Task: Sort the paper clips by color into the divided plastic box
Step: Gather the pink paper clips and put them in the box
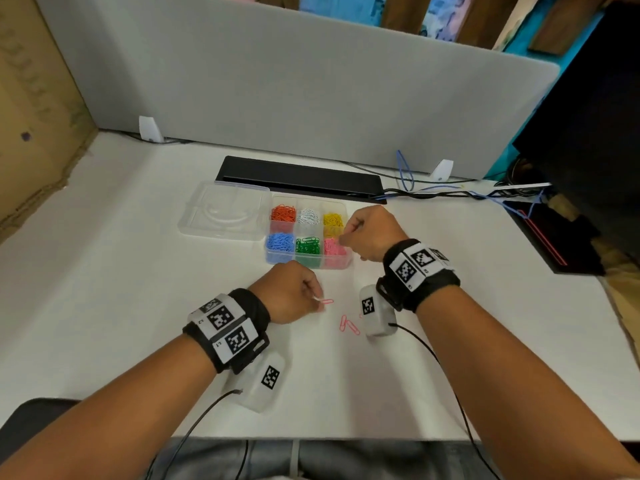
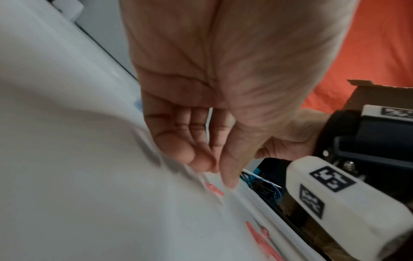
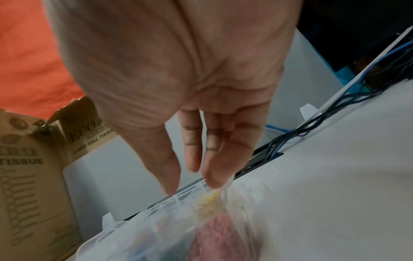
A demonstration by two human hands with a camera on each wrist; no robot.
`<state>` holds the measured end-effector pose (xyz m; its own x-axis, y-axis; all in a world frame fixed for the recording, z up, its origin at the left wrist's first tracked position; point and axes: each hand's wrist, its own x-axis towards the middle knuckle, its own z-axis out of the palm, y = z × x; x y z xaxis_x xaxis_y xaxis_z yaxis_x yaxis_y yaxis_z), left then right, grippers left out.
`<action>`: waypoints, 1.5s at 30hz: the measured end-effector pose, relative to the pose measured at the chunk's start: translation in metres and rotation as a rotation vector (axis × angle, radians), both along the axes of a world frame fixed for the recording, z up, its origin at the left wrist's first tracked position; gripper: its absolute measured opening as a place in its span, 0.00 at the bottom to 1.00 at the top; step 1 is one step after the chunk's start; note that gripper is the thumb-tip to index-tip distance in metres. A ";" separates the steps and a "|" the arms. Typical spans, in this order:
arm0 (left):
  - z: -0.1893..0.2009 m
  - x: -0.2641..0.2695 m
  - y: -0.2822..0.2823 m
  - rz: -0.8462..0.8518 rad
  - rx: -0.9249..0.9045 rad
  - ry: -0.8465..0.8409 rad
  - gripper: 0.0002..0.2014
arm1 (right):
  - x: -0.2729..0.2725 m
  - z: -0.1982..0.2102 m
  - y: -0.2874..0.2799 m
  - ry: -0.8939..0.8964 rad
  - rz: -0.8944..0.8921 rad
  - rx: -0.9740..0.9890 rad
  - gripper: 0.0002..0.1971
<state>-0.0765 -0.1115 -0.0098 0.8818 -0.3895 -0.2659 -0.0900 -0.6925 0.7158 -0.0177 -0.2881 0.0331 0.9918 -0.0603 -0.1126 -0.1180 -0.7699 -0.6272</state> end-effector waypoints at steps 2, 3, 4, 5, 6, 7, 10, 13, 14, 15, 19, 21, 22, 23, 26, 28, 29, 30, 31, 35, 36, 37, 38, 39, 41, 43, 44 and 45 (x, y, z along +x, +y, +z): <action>0.002 0.000 -0.006 -0.042 0.094 -0.057 0.18 | -0.003 -0.006 -0.010 -0.115 -0.042 0.026 0.07; 0.002 -0.001 -0.009 -0.094 0.178 -0.077 0.24 | -0.006 -0.008 -0.017 -0.154 -0.065 0.058 0.08; 0.002 -0.002 -0.014 -0.140 0.251 -0.087 0.27 | -0.012 -0.010 -0.024 -0.171 -0.083 0.094 0.09; 0.002 -0.004 -0.019 -0.170 0.297 -0.089 0.29 | -0.018 -0.014 -0.032 -0.170 -0.092 0.123 0.10; 0.003 -0.006 -0.025 -0.190 0.322 -0.085 0.28 | -0.026 -0.018 -0.039 -0.148 -0.084 0.137 0.10; 0.003 -0.007 -0.031 -0.204 0.331 -0.088 0.26 | -0.035 -0.023 -0.047 -0.096 -0.053 0.133 0.09; 0.001 -0.012 -0.046 -0.214 0.331 -0.114 0.18 | -0.066 -0.029 -0.060 0.201 0.172 -0.064 0.08; 0.001 -0.015 -0.050 -0.210 0.331 -0.117 0.14 | -0.090 -0.031 -0.062 0.262 0.314 -0.229 0.18; 0.001 -0.015 -0.049 -0.204 0.318 -0.116 0.14 | -0.093 -0.032 -0.059 0.234 0.333 -0.238 0.19; 0.002 -0.016 -0.050 -0.194 0.306 -0.117 0.14 | -0.095 -0.033 -0.056 0.203 0.351 -0.242 0.19; 0.004 -0.016 -0.057 -0.168 0.321 -0.124 0.15 | -0.094 -0.035 -0.044 0.120 0.367 -0.252 0.20; 0.006 -0.016 -0.059 -0.170 0.335 -0.134 0.13 | -0.093 -0.035 -0.040 0.103 0.378 -0.281 0.19; 0.007 -0.015 -0.059 -0.175 0.335 -0.134 0.11 | -0.092 -0.035 -0.038 0.101 0.377 -0.287 0.18; 0.007 -0.014 -0.058 -0.177 0.329 -0.129 0.09 | -0.092 -0.036 -0.037 0.103 0.372 -0.285 0.16; 0.008 -0.010 -0.053 -0.158 0.282 -0.096 0.05 | -0.092 -0.039 -0.032 0.135 0.340 -0.264 0.05; 0.007 -0.009 -0.053 -0.160 0.272 -0.061 0.04 | -0.093 -0.039 -0.028 0.163 0.339 -0.256 0.02; 0.008 -0.010 -0.053 -0.169 0.276 -0.045 0.03 | -0.093 -0.039 -0.026 0.172 0.337 -0.252 0.03; 0.008 -0.010 -0.054 -0.184 0.285 -0.034 0.02 | -0.093 -0.038 -0.025 0.179 0.331 -0.248 0.04; 0.008 -0.011 -0.054 -0.200 0.297 -0.030 0.02 | -0.093 -0.038 -0.025 0.178 0.328 -0.240 0.04; 0.009 -0.014 -0.056 -0.244 0.378 -0.061 0.04 | -0.091 -0.039 -0.023 0.196 0.309 -0.230 0.04; 0.009 -0.016 -0.056 -0.246 0.392 -0.074 0.04 | -0.091 -0.038 -0.022 0.213 0.303 -0.228 0.03; 0.009 -0.017 -0.056 -0.248 0.400 -0.090 0.03 | -0.091 -0.038 -0.021 0.230 0.302 -0.232 0.03; 0.010 -0.018 -0.055 -0.247 0.406 -0.110 0.02 | -0.091 -0.037 -0.020 0.244 0.307 -0.242 0.03; 0.010 -0.019 -0.053 -0.240 0.406 -0.135 0.03 | -0.092 -0.036 -0.019 0.254 0.317 -0.252 0.03; 0.008 -0.017 -0.048 -0.207 0.380 -0.178 0.03 | -0.093 -0.035 -0.016 0.255 0.337 -0.263 0.04; 0.007 -0.015 -0.041 -0.174 0.333 -0.182 0.01 | -0.095 -0.036 -0.014 0.234 0.360 -0.285 0.06; 0.007 -0.014 -0.038 -0.165 0.313 -0.175 0.01 | -0.096 -0.036 -0.013 0.225 0.371 -0.292 0.07; 0.007 -0.013 -0.035 -0.155 0.293 -0.164 0.01 | -0.096 -0.037 -0.012 0.219 0.377 -0.292 0.08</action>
<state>-0.0894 -0.1462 -0.0031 0.8584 -0.4501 -0.2460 -0.3070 -0.8351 0.4564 -0.1137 -0.3000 -0.0042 0.9057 0.2371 -0.3515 0.0972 -0.9230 -0.3723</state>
